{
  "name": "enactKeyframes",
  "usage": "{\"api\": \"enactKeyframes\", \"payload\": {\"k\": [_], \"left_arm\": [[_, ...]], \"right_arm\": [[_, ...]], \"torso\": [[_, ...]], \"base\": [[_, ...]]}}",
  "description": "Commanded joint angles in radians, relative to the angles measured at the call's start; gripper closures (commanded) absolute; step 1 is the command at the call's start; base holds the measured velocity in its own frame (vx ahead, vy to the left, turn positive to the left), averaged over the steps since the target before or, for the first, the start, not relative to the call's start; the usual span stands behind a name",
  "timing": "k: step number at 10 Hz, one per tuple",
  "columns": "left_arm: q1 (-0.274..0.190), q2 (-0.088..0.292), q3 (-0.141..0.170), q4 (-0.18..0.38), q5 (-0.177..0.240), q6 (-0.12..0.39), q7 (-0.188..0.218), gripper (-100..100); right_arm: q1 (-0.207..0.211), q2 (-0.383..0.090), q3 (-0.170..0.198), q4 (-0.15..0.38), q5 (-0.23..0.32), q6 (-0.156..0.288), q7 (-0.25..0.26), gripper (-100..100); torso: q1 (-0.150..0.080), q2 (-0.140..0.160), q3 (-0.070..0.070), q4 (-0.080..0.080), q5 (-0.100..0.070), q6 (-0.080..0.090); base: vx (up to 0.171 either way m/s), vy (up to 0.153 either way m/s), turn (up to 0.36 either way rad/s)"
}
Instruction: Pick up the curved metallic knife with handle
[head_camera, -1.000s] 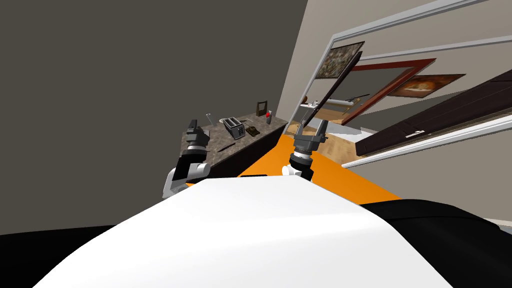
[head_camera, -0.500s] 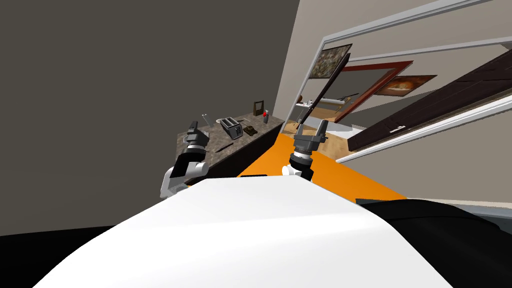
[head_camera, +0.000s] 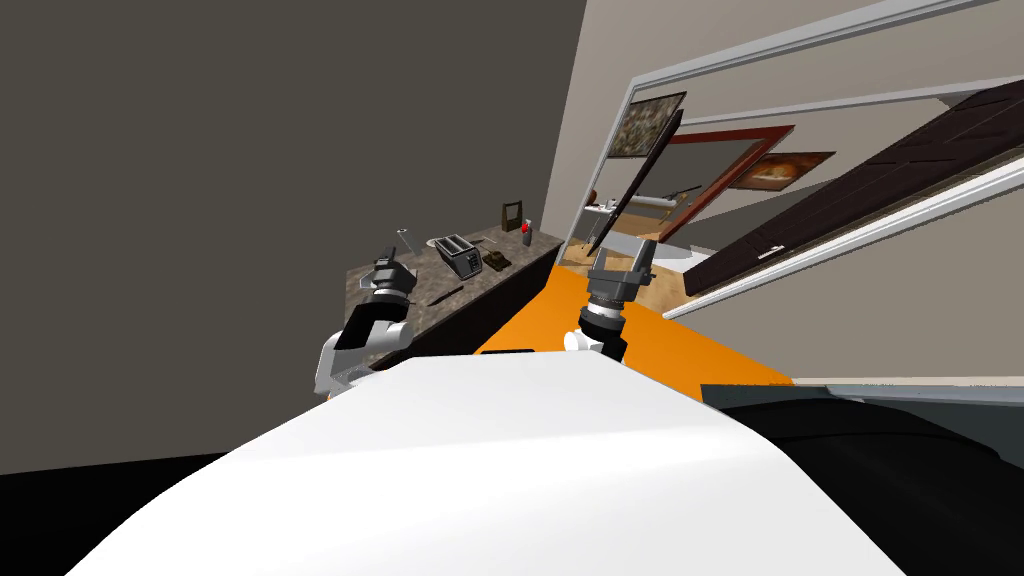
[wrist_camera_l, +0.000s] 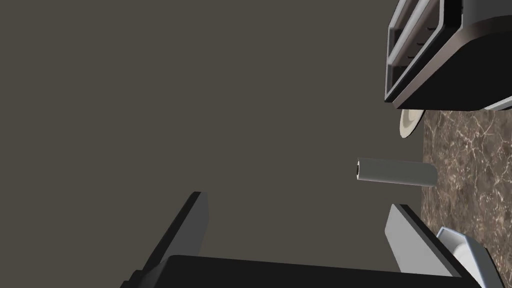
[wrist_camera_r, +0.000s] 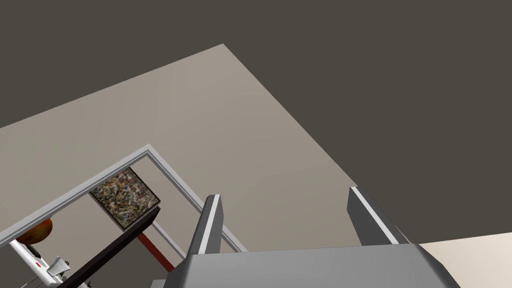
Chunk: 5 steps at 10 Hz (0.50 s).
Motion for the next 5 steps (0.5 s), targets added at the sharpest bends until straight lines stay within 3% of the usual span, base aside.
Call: {"api": "enactKeyframes", "payload": {"k": [1,4,5], "left_arm": [[-0.004,0.005,0.01,0.001,0.004,0.05,0.01,-100],[-0.016,0.012,0.031,0.006,0.01,0.133,0.025,-100],[-0.028,0.02,0.051,0.013,0.016,0.166,0.039,-100]], "right_arm": [[0.0,0.0,0.0,0.0,0.0,0.0,0.0,0],[0.0,0.0,0.0,0.0,0.0,0.0,0.0,0],[0.0,0.0,0.0,0.0,0.0,0.0,0.0,0]], "torso": [[0.0,0.0,0.0,0.0,0.0,0.0],[0.0,0.0,0.0,0.0,0.0,0.0],[0.0,0.0,0.0,0.0,0.0,-0.001]], "base": [[-0.023,0.007,-0.101],[-0.014,0.002,-0.08],[-0.019,-0.001,-0.169]]}}
